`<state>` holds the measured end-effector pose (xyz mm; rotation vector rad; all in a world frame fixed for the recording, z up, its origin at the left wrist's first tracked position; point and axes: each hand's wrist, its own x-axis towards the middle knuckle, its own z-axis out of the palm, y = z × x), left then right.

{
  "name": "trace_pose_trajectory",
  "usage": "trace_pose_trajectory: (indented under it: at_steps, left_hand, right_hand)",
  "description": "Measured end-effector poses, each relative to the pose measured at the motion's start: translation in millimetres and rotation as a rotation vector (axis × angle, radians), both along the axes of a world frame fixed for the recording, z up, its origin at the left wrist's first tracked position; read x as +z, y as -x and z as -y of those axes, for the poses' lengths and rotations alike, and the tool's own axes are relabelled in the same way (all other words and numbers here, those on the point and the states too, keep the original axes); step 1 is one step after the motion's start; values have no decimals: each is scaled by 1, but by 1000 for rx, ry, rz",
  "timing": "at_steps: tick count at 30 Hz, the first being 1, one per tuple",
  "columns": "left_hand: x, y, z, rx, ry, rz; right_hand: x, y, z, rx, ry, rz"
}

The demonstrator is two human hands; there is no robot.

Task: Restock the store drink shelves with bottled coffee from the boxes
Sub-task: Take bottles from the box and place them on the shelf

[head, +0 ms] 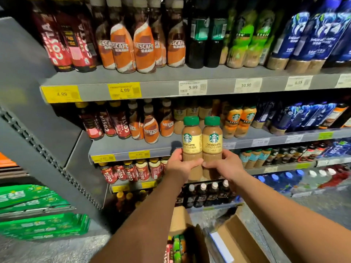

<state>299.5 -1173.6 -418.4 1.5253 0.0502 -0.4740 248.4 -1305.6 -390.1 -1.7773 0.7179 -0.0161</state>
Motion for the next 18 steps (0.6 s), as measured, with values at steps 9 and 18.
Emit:
trace_pose_trajectory:
  at_steps: [9,18]
  left_hand:
    - [-11,-72,50,43,-37,147]
    - [-27,-123,71,167,-223,279]
  right_hand:
    - [-20,-82,49,16,-24,48]
    - [-29,-143,70,129,146,125]
